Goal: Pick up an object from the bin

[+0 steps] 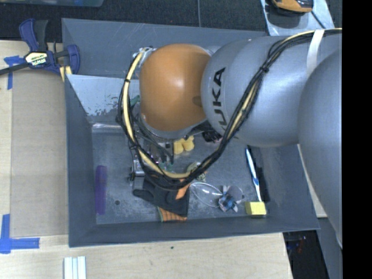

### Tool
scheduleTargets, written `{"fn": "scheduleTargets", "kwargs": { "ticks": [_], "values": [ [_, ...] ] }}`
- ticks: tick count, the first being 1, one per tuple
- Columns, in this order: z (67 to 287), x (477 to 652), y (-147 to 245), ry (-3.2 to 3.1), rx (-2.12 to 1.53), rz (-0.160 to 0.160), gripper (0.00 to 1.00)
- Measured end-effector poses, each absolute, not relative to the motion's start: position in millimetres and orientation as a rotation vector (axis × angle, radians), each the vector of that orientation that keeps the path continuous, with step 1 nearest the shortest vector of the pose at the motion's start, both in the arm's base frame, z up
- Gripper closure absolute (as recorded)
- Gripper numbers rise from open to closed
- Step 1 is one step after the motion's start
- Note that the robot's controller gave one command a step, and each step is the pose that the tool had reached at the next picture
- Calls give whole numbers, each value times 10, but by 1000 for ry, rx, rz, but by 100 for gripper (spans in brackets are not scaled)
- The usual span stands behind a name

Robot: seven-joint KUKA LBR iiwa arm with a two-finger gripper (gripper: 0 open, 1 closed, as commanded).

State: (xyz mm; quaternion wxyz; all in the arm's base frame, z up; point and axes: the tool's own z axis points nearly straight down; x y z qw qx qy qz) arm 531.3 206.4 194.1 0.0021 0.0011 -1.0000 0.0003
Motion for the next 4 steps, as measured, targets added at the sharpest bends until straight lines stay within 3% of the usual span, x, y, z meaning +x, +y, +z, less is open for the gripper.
{"fn": "scheduleTargets", "kwargs": {
  "ticks": [1, 2, 3, 4],
  "values": [
    [1974, 5332, 2056, -3144, 0, -2, 0],
    [927, 5252, 1314, -3146, 123, -2, 0],
    [673, 5124, 1127, -3139, -289, -11, 0],
    [694, 5200, 1148, -3154, 61, -5, 0]
  ]
}}
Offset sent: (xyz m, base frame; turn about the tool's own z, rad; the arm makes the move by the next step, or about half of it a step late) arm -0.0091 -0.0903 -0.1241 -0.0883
